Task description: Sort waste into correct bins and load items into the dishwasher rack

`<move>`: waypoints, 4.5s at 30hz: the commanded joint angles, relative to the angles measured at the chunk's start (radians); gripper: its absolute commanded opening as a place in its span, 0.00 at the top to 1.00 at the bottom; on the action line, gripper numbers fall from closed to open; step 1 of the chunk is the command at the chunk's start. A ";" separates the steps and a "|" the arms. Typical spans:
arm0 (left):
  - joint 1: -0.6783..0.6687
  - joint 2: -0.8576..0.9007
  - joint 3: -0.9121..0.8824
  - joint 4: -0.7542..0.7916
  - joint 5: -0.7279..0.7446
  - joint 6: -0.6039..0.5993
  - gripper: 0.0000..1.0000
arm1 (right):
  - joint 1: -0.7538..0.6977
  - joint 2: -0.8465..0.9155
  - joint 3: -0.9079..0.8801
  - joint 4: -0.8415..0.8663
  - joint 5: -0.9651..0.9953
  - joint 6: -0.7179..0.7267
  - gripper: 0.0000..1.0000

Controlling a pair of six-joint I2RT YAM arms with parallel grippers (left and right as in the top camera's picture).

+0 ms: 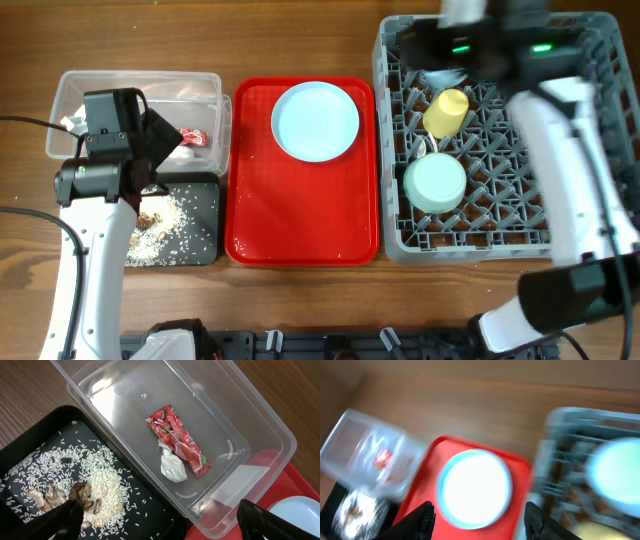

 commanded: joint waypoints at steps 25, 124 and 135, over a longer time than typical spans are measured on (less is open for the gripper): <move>0.005 -0.009 0.012 0.002 -0.006 0.016 0.00 | 0.497 0.557 -0.060 0.145 0.349 0.019 0.41; 0.005 -0.009 0.012 0.002 -0.006 0.016 0.00 | -0.414 0.040 -0.415 0.399 -0.533 0.242 0.42; 0.005 -0.009 0.012 0.002 -0.006 0.016 0.00 | -0.282 -0.177 -0.393 0.384 -0.391 0.092 0.67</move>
